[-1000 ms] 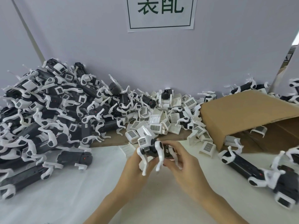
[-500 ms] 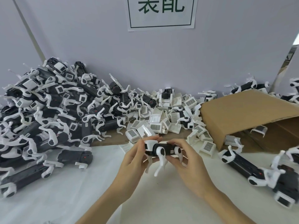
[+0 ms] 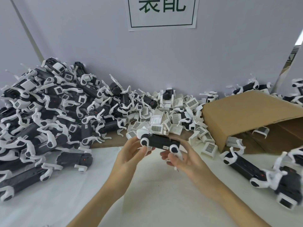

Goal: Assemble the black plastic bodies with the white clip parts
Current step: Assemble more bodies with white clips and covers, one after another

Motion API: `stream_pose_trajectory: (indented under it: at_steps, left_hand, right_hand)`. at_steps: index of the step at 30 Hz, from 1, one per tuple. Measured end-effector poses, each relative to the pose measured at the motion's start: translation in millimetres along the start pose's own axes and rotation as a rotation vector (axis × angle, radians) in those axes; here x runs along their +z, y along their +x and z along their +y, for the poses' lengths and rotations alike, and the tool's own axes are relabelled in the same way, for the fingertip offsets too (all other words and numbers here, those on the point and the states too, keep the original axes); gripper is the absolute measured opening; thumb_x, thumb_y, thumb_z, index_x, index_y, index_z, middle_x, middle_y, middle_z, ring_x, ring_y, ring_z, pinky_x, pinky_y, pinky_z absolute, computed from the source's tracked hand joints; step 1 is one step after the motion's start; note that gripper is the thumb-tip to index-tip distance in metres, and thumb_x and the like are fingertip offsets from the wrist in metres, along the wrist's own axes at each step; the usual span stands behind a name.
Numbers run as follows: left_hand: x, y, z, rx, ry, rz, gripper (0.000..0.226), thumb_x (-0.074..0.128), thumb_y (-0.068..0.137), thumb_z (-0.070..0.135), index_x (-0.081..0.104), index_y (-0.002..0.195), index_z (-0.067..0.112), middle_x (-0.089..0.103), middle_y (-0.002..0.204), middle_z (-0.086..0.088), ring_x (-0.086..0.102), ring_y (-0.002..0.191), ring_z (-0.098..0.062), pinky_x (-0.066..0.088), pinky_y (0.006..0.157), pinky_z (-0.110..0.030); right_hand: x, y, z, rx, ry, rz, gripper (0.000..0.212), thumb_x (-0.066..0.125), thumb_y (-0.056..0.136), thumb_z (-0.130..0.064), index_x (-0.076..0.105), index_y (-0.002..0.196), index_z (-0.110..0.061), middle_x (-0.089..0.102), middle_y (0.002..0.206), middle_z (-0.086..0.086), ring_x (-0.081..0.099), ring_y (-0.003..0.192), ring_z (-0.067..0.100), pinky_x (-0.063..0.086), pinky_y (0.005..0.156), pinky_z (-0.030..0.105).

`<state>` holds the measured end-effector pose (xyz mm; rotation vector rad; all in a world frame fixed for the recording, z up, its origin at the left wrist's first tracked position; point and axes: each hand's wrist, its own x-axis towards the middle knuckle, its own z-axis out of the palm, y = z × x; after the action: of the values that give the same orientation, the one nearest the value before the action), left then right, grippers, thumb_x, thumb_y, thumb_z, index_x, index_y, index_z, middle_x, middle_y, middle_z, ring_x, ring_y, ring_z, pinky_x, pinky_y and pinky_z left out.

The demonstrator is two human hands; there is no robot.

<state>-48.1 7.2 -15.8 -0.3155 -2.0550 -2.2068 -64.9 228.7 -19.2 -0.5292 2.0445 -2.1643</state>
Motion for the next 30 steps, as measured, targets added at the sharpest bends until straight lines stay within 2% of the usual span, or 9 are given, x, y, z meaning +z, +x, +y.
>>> stream_pose_trajectory:
  at_steps: [3, 5, 8, 13, 16, 21, 24, 27, 30]
  left_hand:
    - [-13.4, 0.1, 3.2, 0.031, 0.12, -0.142, 0.058, 0.072, 0.097, 0.032, 0.051, 0.151, 0.03, 0.068, 0.139, -0.001, 0.061, 0.134, -0.02, 0.05, 0.106, -0.028]
    - [-21.0, 0.3, 4.4, 0.033, 0.265, -0.203, 0.069, 0.079, 0.094, 0.033, 0.045, 0.154, 0.04, 0.067, 0.138, 0.008, 0.06, 0.136, -0.019, 0.047, 0.109, -0.03]
    - [-23.4, 1.8, 0.6, 0.094, 0.415, -0.223, 0.072, 0.084, 0.091, 0.019, 0.048, 0.152, 0.032, 0.065, 0.142, 0.005, 0.058, 0.136, -0.022, 0.042, 0.114, -0.038]
    - [-25.0, 2.4, -5.8, 0.206, 0.603, -0.167, 0.072, 0.09, 0.083, 0.014, 0.052, 0.141, 0.034, 0.064, 0.142, 0.013, 0.059, 0.135, -0.014, 0.044, 0.107, -0.018]
    - [-23.9, 2.9, -4.1, 0.221, 0.623, -0.155, 0.073, 0.092, 0.082, 0.017, 0.053, 0.138, 0.042, 0.059, 0.149, 0.022, 0.057, 0.137, -0.009, 0.043, 0.111, -0.019]
    - [-21.0, 1.8, 6.7, 0.075, 0.267, -0.184, 0.052, 0.085, 0.085, 0.032, 0.066, 0.134, 0.035, 0.071, 0.131, 0.003, 0.067, 0.122, -0.013, 0.051, 0.104, -0.025]
    - [1.2, -3.3, 1.7, 0.012, 0.119, -0.007, 0.041, 0.071, 0.086, 0.054, 0.071, 0.115, 0.025, 0.072, 0.105, -0.014, 0.069, 0.096, -0.022, 0.054, 0.089, -0.024]
    - [17.0, -7.3, -4.5, 0.059, 0.161, 0.143, 0.036, 0.07, 0.083, 0.063, 0.068, 0.097, 0.03, 0.065, 0.082, 0.004, 0.061, 0.08, -0.012, 0.046, 0.074, -0.016]
    - [21.1, -7.1, -3.1, 0.064, 0.205, 0.219, 0.04, 0.074, 0.078, 0.067, 0.069, 0.097, 0.032, 0.066, 0.08, 0.011, 0.061, 0.075, -0.007, 0.047, 0.068, -0.017]
  right_hand:
    - [-5.6, 0.4, -0.4, -0.064, -0.084, -0.029, 0.04, 0.071, 0.099, -0.016, 0.058, 0.135, -0.025, 0.07, 0.131, -0.006, 0.059, 0.132, 0.012, 0.052, 0.106, 0.04]
    - [-11.9, 0.9, -0.8, -0.071, -0.15, -0.042, 0.042, 0.072, 0.098, -0.012, 0.058, 0.133, -0.03, 0.068, 0.132, -0.012, 0.056, 0.133, 0.005, 0.051, 0.099, 0.028]
    - [-21.1, 2.2, 0.0, -0.096, -0.243, -0.09, 0.054, 0.081, 0.091, -0.017, 0.054, 0.132, -0.037, 0.067, 0.129, -0.012, 0.056, 0.131, 0.005, 0.049, 0.097, 0.017]
    - [-21.2, 2.2, 6.4, -0.2, -0.635, -0.02, 0.071, 0.089, 0.08, -0.039, 0.047, 0.137, -0.044, 0.058, 0.135, -0.024, 0.05, 0.134, -0.002, 0.04, 0.104, 0.009]
    - [-19.7, 1.0, 7.3, -0.257, -0.717, 0.035, 0.074, 0.089, 0.077, -0.047, 0.048, 0.139, -0.044, 0.057, 0.135, -0.026, 0.051, 0.129, -0.004, 0.034, 0.101, 0.004]
    - [-15.7, -1.1, -5.8, -0.09, -0.413, 0.06, 0.066, 0.079, 0.074, -0.071, 0.062, 0.131, -0.041, 0.074, 0.117, -0.02, 0.068, 0.11, 0.0, 0.05, 0.09, 0.014]
    - [-5.8, -0.7, -9.8, 0.011, -0.23, 0.066, 0.06, 0.053, 0.095, -0.072, 0.072, 0.115, -0.018, 0.079, 0.098, 0.004, 0.075, 0.083, 0.017, 0.056, 0.07, 0.028]
    - [1.4, -1.1, -7.4, 0.152, -0.094, 0.02, 0.058, 0.041, 0.1, -0.06, 0.071, 0.122, -0.016, 0.078, 0.107, 0.01, 0.076, 0.092, 0.024, 0.056, 0.074, 0.031]
    - [5.1, 0.7, 0.7, 0.211, 0.095, 0.041, 0.055, 0.038, 0.106, -0.052, 0.071, 0.127, -0.013, 0.075, 0.116, 0.018, 0.075, 0.103, 0.038, 0.059, 0.084, 0.043]
